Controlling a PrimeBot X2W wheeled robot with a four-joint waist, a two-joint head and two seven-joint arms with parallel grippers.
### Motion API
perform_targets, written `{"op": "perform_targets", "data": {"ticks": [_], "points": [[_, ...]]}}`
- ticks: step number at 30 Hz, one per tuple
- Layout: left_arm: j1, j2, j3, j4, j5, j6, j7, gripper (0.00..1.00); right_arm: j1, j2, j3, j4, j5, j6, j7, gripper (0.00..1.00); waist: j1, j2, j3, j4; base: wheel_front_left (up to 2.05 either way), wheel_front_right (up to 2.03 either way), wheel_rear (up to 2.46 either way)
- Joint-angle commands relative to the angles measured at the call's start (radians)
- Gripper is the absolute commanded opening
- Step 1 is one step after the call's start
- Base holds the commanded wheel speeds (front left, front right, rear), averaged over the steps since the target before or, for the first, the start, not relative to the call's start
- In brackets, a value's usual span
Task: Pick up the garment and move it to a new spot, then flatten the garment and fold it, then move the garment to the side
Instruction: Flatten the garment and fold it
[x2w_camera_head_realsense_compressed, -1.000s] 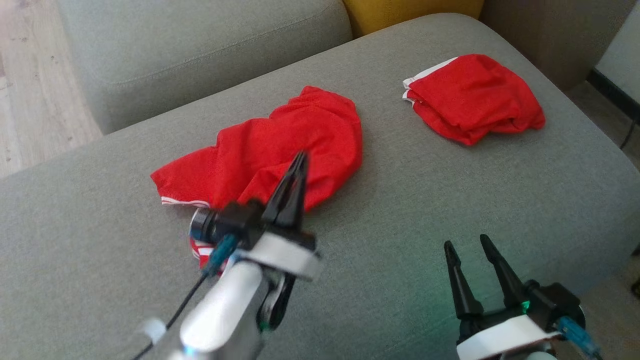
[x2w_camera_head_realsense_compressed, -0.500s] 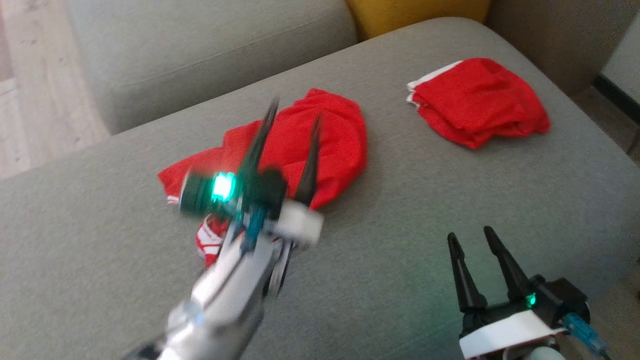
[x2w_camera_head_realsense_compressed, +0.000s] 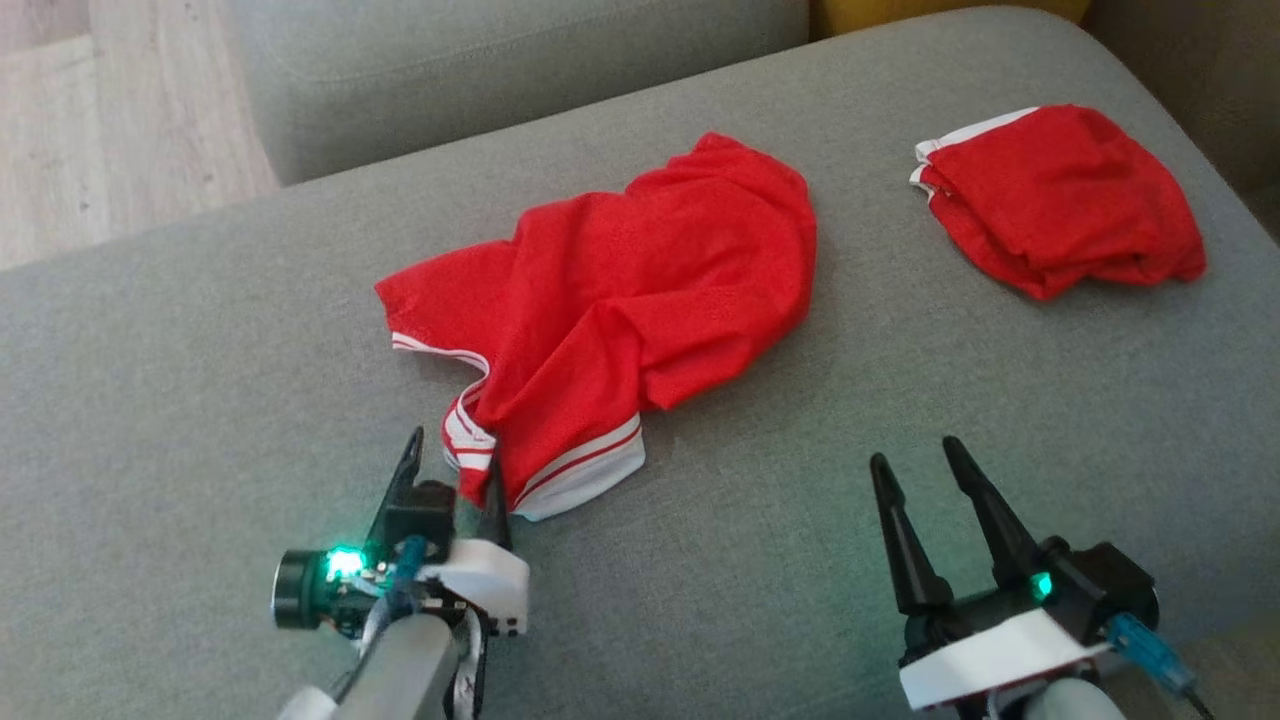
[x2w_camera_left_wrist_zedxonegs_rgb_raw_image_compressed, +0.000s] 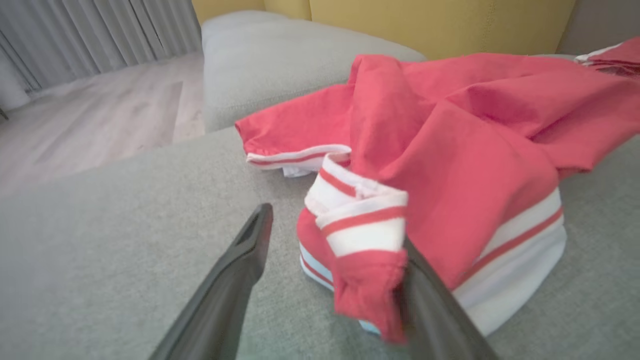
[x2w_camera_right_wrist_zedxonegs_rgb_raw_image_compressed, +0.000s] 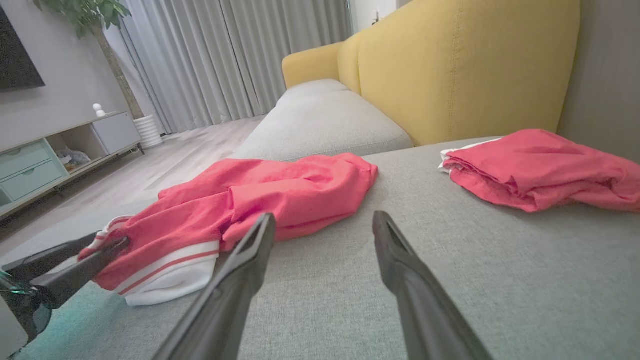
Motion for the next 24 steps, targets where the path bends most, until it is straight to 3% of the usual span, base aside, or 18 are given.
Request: {"op": "perform_targets", "data": {"ticks": [1,2,6,10,13,18,24], "points": [[-0.047,-0.006,0.055,0.007,-0.048,-0.04,-0.005,0.14,-0.041,-0.016,0.034,-0.031,0.002,0.007,-0.006,1.0,-0.0001,0.0,0.01,-0.009,0.0,0.0,0.0],[-0.047,-0.013,0.066,0.02,-0.085,-0.073,-0.005,0.0,-0.042,-0.018,0.037,-0.029,0.003,0.007,-0.006,1.0,-0.0001,0.0,0.011,-0.015,0.0,0.0,0.0],[-0.059,-0.022,0.054,0.001,-0.197,-0.209,-0.005,0.0,-0.034,-0.022,0.031,-0.023,0.008,0.007,-0.006,1.0,-0.0001,0.0,0.002,-0.036,0.0,0.0,0.0],[-0.116,-0.023,-0.071,-0.126,-0.331,-0.304,-0.005,0.0,-0.025,-0.024,0.039,-0.008,0.013,0.007,-0.006,1.0,-0.0001,0.0,-0.029,-0.061,0.0,0.0,0.0],[-0.246,-0.023,-0.157,-0.236,-0.355,-0.322,-0.005,0.0,-0.026,-0.019,0.054,-0.002,0.019,0.007,-0.006,1.0,-0.0001,0.0,-0.05,-0.087,0.0,0.0,0.0],[-0.466,-0.023,-0.202,-0.302,-0.362,-0.317,-0.005,0.0,-0.027,-0.012,0.069,0.001,0.025,0.007,-0.006,1.0,-0.0001,0.0,-0.08,-0.13,0.0,0.0,0.0],[-0.8,-0.022,-0.088,-0.208,-0.313,-0.288,-0.005,0.0,-0.011,-0.004,0.063,-0.005,0.025,0.007,-0.006,1.0,-0.0001,0.0,-0.115,-0.157,0.0,0.0,0.0]]}}
